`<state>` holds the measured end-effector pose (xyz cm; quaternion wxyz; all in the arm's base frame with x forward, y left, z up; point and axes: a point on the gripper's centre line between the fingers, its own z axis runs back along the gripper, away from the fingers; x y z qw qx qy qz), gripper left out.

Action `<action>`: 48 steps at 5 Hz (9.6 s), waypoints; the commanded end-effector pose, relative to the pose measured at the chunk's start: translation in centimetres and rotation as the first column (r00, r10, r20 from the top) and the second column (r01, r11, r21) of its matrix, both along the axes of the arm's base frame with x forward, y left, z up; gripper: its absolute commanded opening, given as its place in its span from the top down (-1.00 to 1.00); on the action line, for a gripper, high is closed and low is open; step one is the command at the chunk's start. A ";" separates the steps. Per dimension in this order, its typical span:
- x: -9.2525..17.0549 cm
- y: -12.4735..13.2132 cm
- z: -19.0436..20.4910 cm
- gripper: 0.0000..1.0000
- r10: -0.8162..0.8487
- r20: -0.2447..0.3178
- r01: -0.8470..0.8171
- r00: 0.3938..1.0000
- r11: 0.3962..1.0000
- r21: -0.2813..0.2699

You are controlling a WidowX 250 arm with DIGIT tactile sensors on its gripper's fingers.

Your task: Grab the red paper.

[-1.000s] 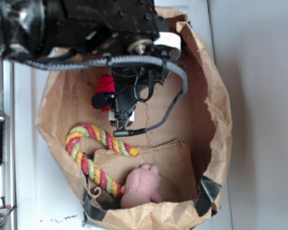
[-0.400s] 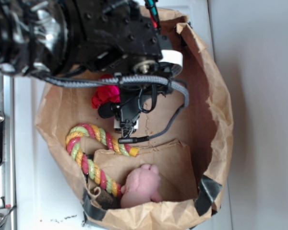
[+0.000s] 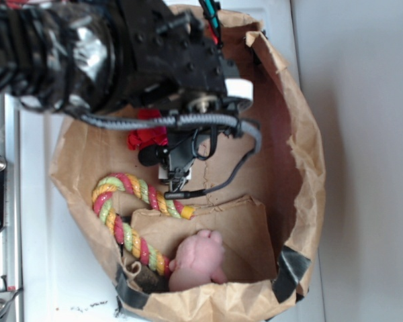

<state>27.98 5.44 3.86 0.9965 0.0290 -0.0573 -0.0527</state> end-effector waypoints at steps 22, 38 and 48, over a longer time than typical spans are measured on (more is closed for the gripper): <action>-2.8 -0.5 5.2 -1.00 0.331 -0.092 -0.325 0.939 0.943 0.070; -3.2 1.6 2.2 1.00 0.319 0.051 -0.320 0.946 0.947 0.014; -0.6 -3.8 14.7 1.00 0.203 0.060 -0.207 0.977 0.977 0.060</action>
